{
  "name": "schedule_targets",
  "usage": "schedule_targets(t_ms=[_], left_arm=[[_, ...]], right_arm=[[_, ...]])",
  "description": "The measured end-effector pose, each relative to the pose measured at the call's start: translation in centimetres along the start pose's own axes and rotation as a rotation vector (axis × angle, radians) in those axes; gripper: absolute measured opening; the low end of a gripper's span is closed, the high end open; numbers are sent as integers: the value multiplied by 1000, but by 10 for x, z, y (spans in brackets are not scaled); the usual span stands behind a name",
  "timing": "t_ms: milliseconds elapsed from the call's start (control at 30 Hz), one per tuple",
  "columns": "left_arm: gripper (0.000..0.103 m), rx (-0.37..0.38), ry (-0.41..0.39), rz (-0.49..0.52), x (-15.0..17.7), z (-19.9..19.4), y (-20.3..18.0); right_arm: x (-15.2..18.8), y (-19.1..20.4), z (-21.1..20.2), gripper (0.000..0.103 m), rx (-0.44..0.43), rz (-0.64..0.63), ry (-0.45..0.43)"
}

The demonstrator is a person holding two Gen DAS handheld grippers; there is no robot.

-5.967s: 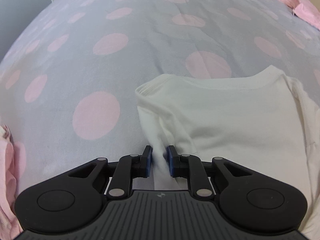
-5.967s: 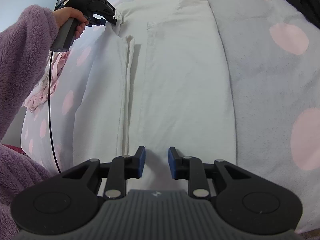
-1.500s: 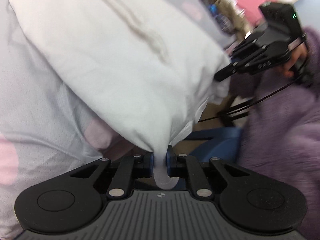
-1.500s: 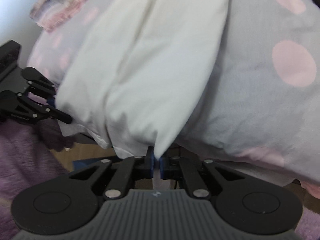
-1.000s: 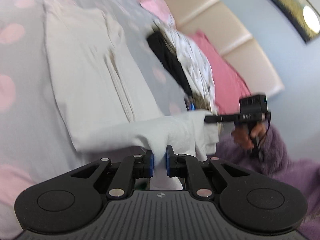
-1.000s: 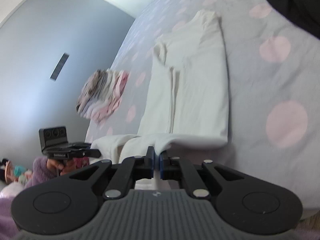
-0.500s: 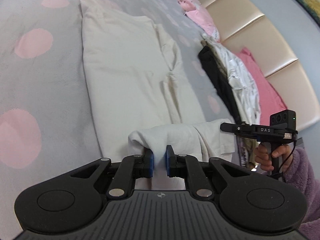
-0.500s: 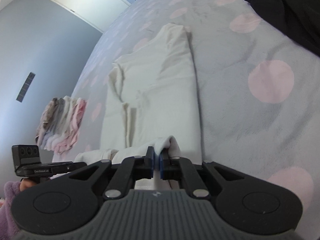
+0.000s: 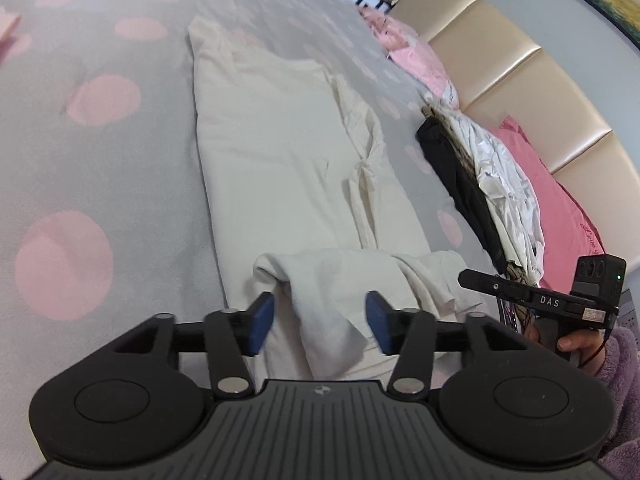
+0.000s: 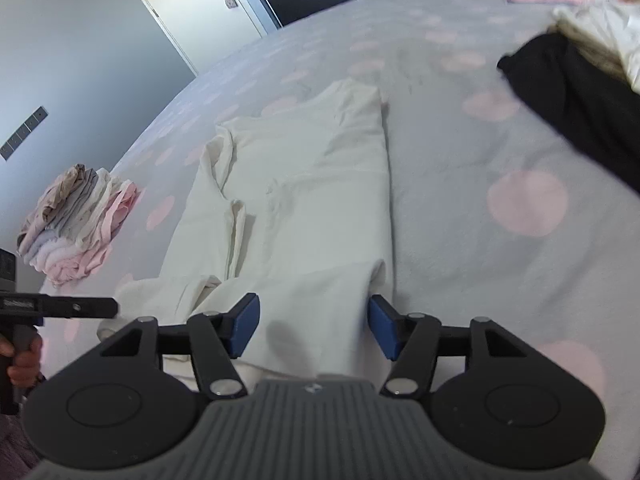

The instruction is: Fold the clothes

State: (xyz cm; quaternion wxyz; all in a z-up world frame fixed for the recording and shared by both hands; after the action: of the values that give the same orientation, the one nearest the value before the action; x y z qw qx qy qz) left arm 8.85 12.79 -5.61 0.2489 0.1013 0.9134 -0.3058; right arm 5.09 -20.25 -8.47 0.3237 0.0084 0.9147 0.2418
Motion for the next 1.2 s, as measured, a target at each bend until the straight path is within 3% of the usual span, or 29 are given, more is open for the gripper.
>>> schedule_targets(t_ms=[167, 267, 400, 533, 633, 833, 1000, 1200], left_arm=[[52, -73, -80, 61, 14, -26, -16], [50, -128, -99, 169, 25, -30, -38], [48, -142, -110, 246, 40, -23, -68], [48, -161, -111, 327, 56, -14, -98], [48, -173, -55, 375, 68, 5, -109], [44, -205, 1, 443, 79, 26, -117], [44, -216, 5, 439, 79, 29, -111], [43, -216, 10, 429, 75, 36, -106]], right_arm=[[7, -3, -31, 63, 86, 0, -83], [15, 9, -42, 63, 144, -84, -135], [34, 37, -47, 61, 138, -208, -162], [57, 65, -43, 54, 108, -339, -114], [74, 78, -34, 53, 80, -408, -51], [95, 89, -18, 39, 77, -500, 35], [93, 82, -12, 18, 125, -501, 44], [90, 78, -5, 13, 157, -495, 18]])
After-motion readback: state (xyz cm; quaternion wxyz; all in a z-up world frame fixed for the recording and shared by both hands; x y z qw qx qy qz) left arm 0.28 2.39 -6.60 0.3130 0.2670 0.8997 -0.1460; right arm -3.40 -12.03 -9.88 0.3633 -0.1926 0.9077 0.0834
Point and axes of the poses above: each gripper's, at about its wrist camera, not at the fingertips, and z roughly the way its jaws point, y to its left, x to its underside, the point moved 4 cm from there along z, roughly the way its jaws point, and after that the axes turned 4 degrees about z, right-handed, at the moved point
